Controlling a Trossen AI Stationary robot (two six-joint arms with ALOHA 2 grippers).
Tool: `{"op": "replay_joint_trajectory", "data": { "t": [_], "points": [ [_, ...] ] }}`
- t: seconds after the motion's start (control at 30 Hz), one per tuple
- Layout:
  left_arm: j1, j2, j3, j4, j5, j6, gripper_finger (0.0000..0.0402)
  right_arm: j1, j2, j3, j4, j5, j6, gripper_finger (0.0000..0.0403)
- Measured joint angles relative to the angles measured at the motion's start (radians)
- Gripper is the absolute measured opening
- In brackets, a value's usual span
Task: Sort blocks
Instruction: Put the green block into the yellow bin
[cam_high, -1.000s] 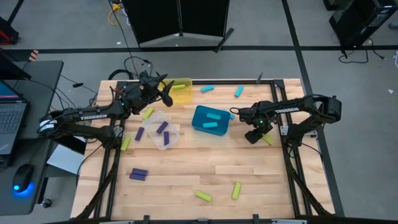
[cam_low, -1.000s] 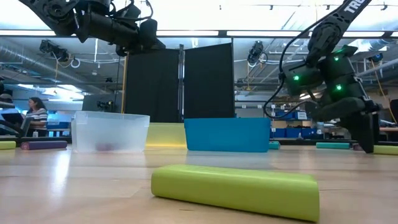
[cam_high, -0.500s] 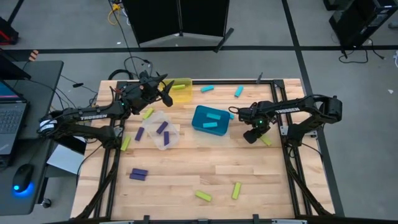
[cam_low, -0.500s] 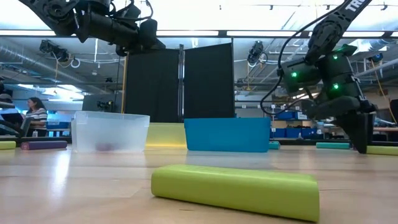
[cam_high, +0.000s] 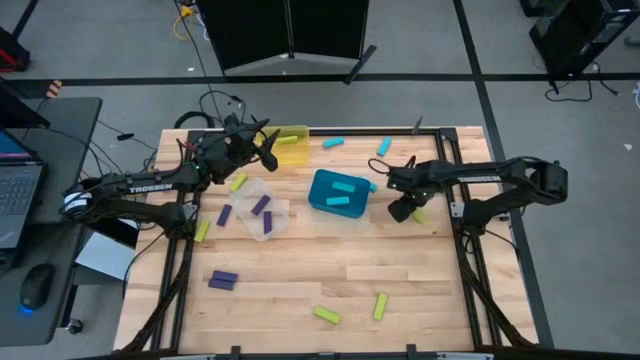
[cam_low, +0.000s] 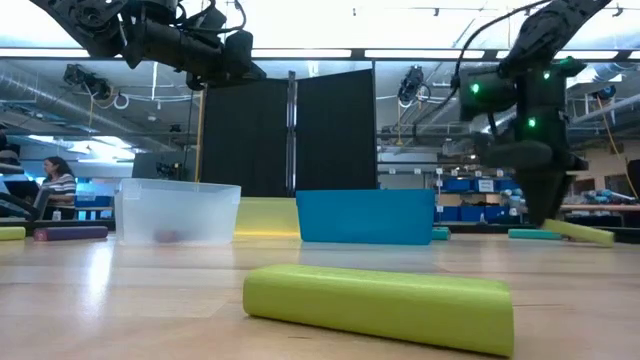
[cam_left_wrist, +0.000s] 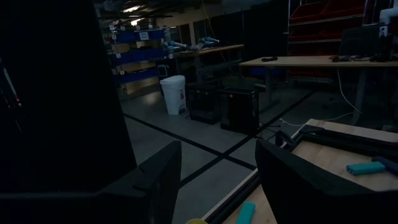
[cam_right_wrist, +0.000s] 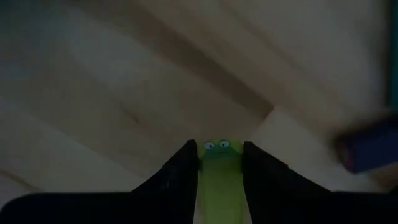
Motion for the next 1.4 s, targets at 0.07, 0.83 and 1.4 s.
{"op": "replay_joint_trajectory", "data": {
  "t": [0.07, 0.83, 1.4],
  "points": [
    [0.0, 0.0, 0.0, 0.0, 0.0, 0.0, 0.0213, -0.006, -0.04, 0.0, 0.031, 0.013, 0.0, 0.0108],
    [0.0, 0.0, 0.0, 0.001, 0.0, -0.004, 0.0214, -0.099, -0.224, 0.002, 0.656, 0.025, -0.26, 0.0108],
    [0.0, 0.0, 0.0, 0.03, 0.0, -0.004, 0.0214, -0.183, 0.27, 0.368, 1.056, -0.234, -0.45, 0.0112]
  ]
}}
